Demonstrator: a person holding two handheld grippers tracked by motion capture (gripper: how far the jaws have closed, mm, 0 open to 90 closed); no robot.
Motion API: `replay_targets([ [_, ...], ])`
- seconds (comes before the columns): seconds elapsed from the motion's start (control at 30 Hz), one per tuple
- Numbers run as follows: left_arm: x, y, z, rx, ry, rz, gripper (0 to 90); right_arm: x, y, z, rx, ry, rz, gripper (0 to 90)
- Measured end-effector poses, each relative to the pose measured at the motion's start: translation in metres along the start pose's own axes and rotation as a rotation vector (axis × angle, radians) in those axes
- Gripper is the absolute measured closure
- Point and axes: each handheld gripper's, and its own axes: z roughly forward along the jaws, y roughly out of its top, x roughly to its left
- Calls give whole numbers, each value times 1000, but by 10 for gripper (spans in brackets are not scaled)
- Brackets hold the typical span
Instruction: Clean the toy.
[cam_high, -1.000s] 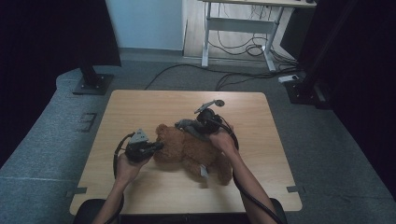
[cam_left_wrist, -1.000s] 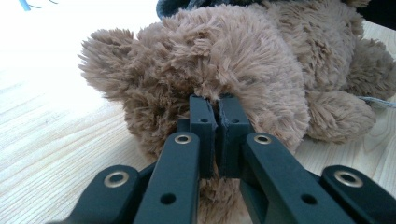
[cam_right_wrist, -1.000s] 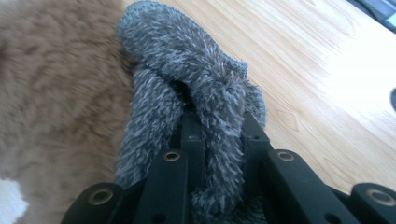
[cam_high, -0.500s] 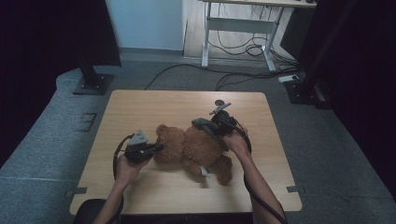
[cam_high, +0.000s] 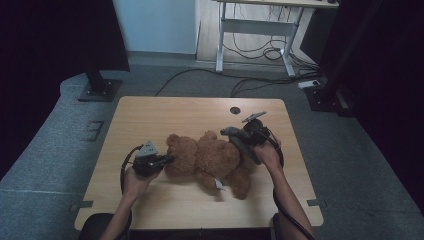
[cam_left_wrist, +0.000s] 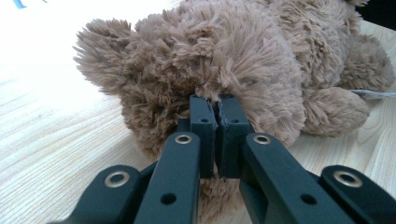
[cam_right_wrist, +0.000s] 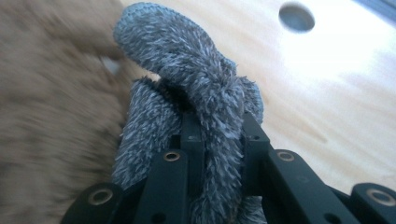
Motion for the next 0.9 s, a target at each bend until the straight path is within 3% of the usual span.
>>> replay_targets([
  [0.13,0,0,0,-2,-1,1,865,5,19,-21,-66,19,-14,763],
  [0.33,0,-1,0,-3,-5,1,865,29,49,-25,-107,71,-68,763],
  [0.63,-1,-2,0,-2,-9,10,866,72,80,16,-78,158,-143,761],
  [0.73,-2,-3,0,-4,-8,12,867,79,83,34,-46,183,-167,762],
  [0.9,-2,-3,1,-4,-9,14,870,80,80,61,24,174,-174,761],
])
